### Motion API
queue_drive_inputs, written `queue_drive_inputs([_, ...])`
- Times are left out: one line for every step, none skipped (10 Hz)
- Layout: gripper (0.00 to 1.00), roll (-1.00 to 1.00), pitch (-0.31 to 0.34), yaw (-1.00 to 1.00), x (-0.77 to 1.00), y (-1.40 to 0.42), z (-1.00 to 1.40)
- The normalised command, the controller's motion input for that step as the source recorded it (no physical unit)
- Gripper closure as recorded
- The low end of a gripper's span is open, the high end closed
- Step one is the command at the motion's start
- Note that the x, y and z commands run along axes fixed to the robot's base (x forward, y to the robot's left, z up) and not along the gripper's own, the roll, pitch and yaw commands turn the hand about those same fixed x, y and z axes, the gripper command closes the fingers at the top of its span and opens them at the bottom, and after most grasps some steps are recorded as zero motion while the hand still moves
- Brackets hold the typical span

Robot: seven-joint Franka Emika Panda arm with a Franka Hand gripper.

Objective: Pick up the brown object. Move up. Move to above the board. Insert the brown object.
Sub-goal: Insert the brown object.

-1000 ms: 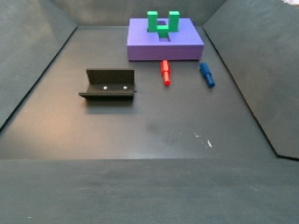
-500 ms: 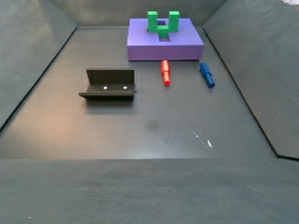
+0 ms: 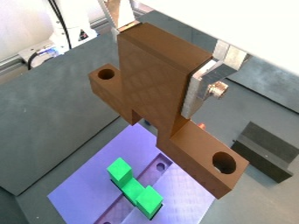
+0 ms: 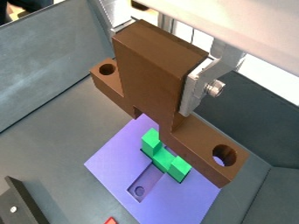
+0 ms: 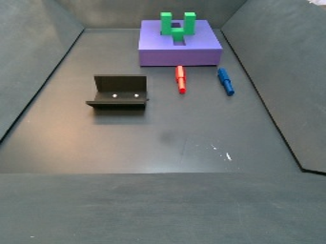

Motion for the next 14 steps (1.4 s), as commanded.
queue_drive_inputs([1.00, -0.12, -0.066, -0.21, -0.10, 0.00, -0.18])
queue_drive_inputs([1.00, -0.26, -0.171, -0.49, -0.30, 0.00, -0.21])
queue_drive_inputs([1.00, -0.29, -0.207, -0.73, -0.30, -0.02, -0.21])
queue_drive_inputs([1.00, -0.23, -0.206, -0.84, -0.16, -0.05, -0.17])
queue_drive_inputs([1.00, -0.16, -0.140, -0.94, -0.01, -0.05, -0.11])
queue_drive_inputs([1.00, -0.16, -0.139, -0.95, 0.00, -0.05, -0.11])
queue_drive_inputs([1.00, -0.18, -0.177, -0.93, -0.02, -0.07, -0.12])
queue_drive_inputs([1.00, -0.15, -0.156, -0.98, 0.00, -0.05, -0.09])
queue_drive_inputs([1.00, -0.12, -0.130, -1.00, 0.00, -0.05, -0.12])
queue_drive_inputs([1.00, -0.02, -0.096, -1.00, 0.00, 0.00, -0.33])
queue_drive_inputs([1.00, 0.00, -0.003, -1.00, 0.00, 0.00, -0.32])
queue_drive_inputs([1.00, 0.00, 0.000, -1.00, 0.00, 0.00, -0.33])
queue_drive_inputs([1.00, 0.00, 0.000, -1.00, 0.00, 0.00, -0.27])
queue_drive_inputs([1.00, 0.00, 0.000, -1.00, 0.00, 0.00, -0.22])
